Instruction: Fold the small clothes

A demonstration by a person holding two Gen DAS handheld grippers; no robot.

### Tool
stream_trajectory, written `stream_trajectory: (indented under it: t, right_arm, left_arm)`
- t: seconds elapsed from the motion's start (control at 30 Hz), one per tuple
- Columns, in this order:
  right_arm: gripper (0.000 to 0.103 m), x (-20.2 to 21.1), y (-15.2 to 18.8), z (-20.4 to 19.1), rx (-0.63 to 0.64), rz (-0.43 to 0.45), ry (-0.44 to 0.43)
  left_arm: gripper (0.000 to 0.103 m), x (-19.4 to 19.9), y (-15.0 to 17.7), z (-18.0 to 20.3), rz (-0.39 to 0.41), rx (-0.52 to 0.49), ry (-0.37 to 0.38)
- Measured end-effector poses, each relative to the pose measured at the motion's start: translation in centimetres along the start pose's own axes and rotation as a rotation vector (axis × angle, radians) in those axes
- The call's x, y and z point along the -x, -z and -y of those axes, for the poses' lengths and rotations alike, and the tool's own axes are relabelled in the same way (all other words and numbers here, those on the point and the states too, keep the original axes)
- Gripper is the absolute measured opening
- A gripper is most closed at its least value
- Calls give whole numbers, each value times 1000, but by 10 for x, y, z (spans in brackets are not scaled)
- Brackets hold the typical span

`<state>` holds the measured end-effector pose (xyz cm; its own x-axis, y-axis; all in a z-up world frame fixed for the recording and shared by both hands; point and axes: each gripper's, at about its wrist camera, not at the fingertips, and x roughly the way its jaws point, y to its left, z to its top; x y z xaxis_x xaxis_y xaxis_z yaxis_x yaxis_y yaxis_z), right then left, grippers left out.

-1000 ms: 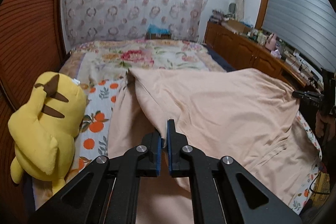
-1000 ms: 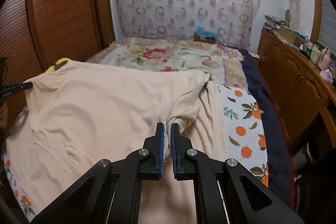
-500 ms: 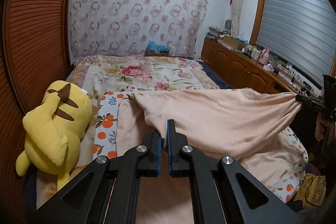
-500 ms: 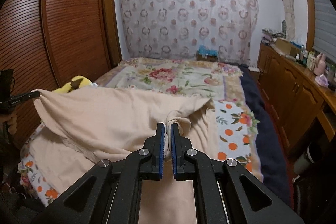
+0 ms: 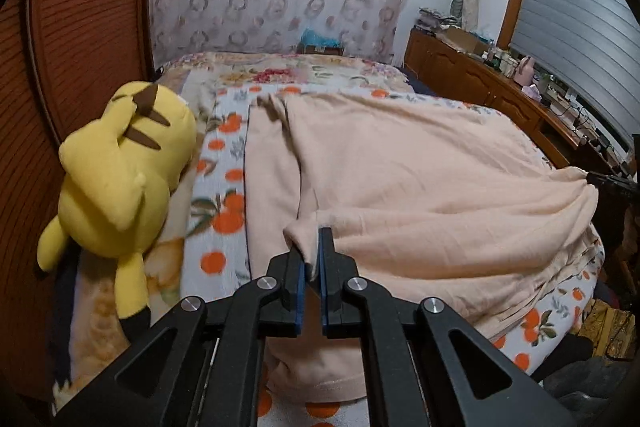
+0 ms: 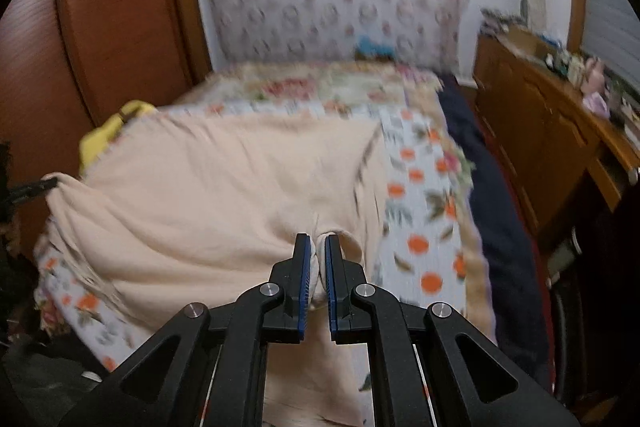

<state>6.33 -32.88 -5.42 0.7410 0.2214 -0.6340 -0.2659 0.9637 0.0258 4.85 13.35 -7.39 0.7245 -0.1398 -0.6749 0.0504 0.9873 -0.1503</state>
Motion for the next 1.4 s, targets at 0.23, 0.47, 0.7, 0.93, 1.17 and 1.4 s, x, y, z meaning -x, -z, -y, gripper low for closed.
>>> stream_trajectory:
  t: [0.23, 0.47, 0.7, 0.93, 1.17, 1.4]
  right_arm:
    - [41, -30, 2, -5, 5, 7, 47]
    - [60, -44, -1, -33, 28, 86, -33]
    - [62, -91, 13, -78, 128, 56, -123]
    - [62, -139, 10, -102, 176, 8, -139]
    - [72, -152, 8, -112, 195, -39, -147]
    - [79, -169, 4, -122, 223, -80, -115]
  left_arm:
    - [51, 4, 11, 3, 4, 16, -24]
    - [75, -4, 15, 4, -20, 22, -54]
    - [75, -16, 22, 4, -55, 25, -90]
    - [76, -27, 30, 5, -89, 21, -103]
    - [77, -27, 33, 9, -82, -1, -120]
    - [77, -28, 33, 9, -85, 4, -110]
